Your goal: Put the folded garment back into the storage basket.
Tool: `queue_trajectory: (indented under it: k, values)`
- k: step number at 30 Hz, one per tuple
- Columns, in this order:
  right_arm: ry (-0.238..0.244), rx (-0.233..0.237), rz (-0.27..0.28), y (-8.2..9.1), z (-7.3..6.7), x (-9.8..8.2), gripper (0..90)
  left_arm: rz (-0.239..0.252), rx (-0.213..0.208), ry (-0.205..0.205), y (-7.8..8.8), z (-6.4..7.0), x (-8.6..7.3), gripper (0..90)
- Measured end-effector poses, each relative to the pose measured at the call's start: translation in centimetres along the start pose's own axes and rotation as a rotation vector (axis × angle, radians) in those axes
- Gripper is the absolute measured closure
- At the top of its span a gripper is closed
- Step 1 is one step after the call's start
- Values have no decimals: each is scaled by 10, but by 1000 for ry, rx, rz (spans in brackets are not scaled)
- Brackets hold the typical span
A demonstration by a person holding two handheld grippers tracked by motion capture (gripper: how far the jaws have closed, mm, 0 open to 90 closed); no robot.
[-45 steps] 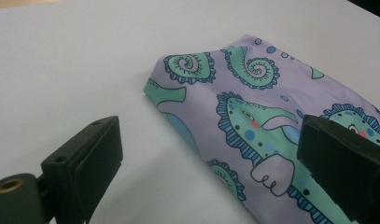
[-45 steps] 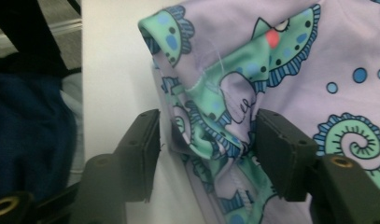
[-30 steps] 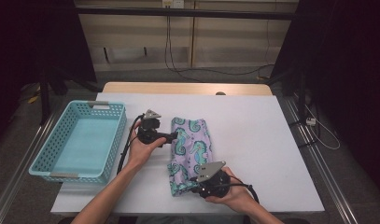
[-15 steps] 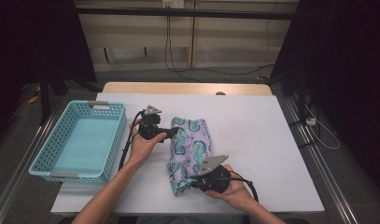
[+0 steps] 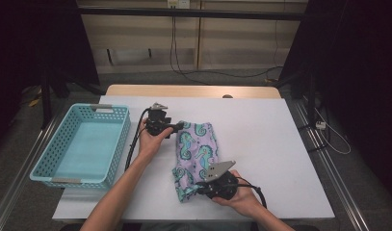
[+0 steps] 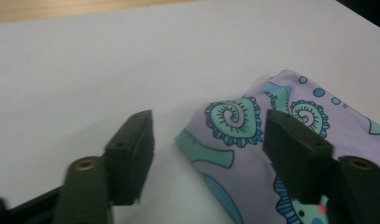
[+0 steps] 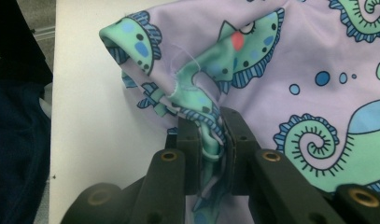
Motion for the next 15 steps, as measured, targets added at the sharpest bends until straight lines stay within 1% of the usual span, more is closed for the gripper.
queue_trajectory:
  k: [1,2,3,4,5,7,8,9,10,11,13,14,15]
  values:
    - [1,-1,-2,0,0,0,801,-8,2,-6,-3,0,1,393]
    - [2,-2,0,0,0,0,801,-17,4,-11,-6,0,1,428]
    - [4,-2,-1,0,0,0,801,-20,1,-2,-9,0,2,459]
    - [8,-5,-2,0,0,0,800,-29,-11,-1,-11,-2,1,485]
    - [12,-9,-2,0,-1,0,800,-32,-10,1,-13,-1,0,503]
    - [16,-10,-5,0,-1,0,800,-60,2,-13,-17,0,-2,524]
    - [14,-8,-2,0,-1,0,799,-83,16,-32,-18,-1,-4,525]
    - [10,-7,-3,0,-1,0,800,-91,20,-49,-19,-1,-6,525]
    - [10,-6,-3,0,-1,0,799,-89,19,-47,-19,-2,-7,526]
    - [10,-6,-3,0,-1,0,799,-76,19,-28,-20,-1,-7,526]
    - [8,-7,-3,0,-1,0,799,-80,32,-42,-20,1,-7,527]
    - [9,-8,-3,0,-1,0,799,-90,40,-60,-20,2,-7,527]
    - [8,-8,-3,0,-1,0,799,-89,52,-69,-21,4,-7,530]
Point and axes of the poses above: each handheld gripper's, and its own axes: y roughly backward along the jaws, x roughly out of its top, z roughly to its right, the point moved 1 cm from there along -y, roughly forward along the jaws, and after that the axes turned 2 degrees about -x, right-handed, at the moved point
